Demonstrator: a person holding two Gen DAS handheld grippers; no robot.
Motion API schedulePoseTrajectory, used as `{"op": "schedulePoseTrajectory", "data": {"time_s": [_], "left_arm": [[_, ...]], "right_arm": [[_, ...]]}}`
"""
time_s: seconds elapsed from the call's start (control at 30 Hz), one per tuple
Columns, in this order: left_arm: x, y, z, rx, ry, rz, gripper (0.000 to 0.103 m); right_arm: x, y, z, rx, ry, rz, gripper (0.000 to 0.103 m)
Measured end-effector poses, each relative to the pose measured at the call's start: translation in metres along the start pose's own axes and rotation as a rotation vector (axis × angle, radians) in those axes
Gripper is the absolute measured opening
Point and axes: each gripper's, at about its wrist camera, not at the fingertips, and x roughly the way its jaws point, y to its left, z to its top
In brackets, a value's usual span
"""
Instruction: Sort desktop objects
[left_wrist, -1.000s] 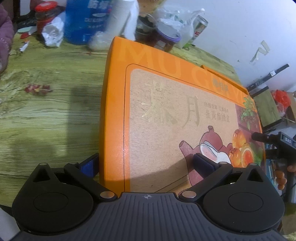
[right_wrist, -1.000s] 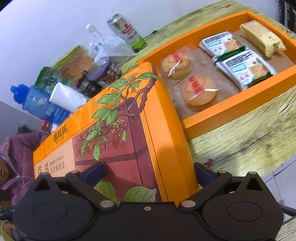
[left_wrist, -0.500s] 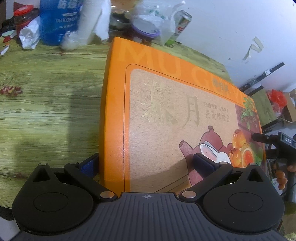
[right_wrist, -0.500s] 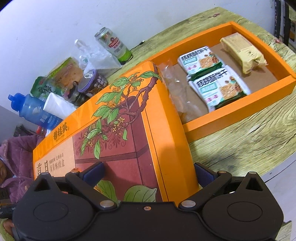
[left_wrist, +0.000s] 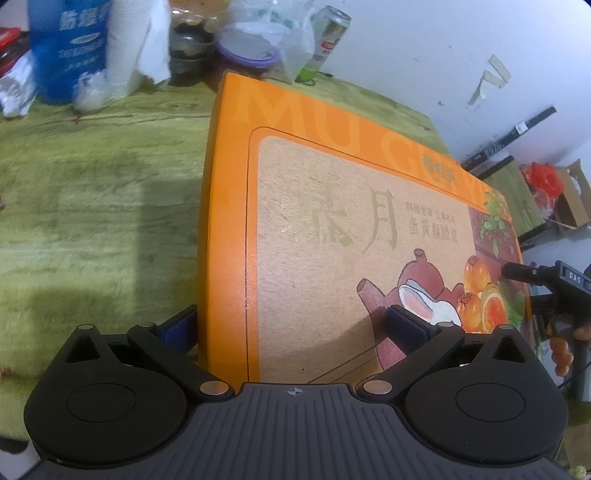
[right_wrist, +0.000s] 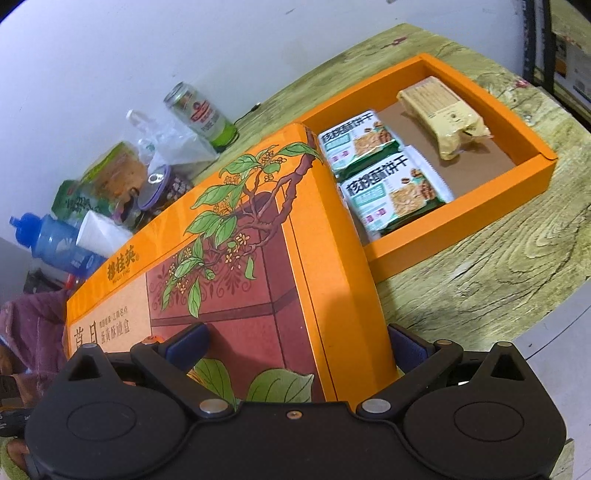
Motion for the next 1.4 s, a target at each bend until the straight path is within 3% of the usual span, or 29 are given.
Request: {"op": "schedulePoseTrajectory", "data": {"time_s": [0.53, 0.97, 1.4], "left_arm": [[0.029, -0.001, 0.054, 0.110, 0.036, -0.084, 0.103], [0.041, -0.006, 0.069, 0.116, 0.042, -0.067, 0.103], [0.079, -0.066, 0.073, 0.033, 0.006, -0.047, 0.103]], "right_arm": [[-0.003, 0.005, 0.015, 0.078, -0.085, -0.067, 0.102], [0.016, -0.004, 0.030, 0.086, -0.082, -0.054, 0.102], [0.007, -0.050, 0.099, 0.012, -0.045, -0.045, 0.102]]}}
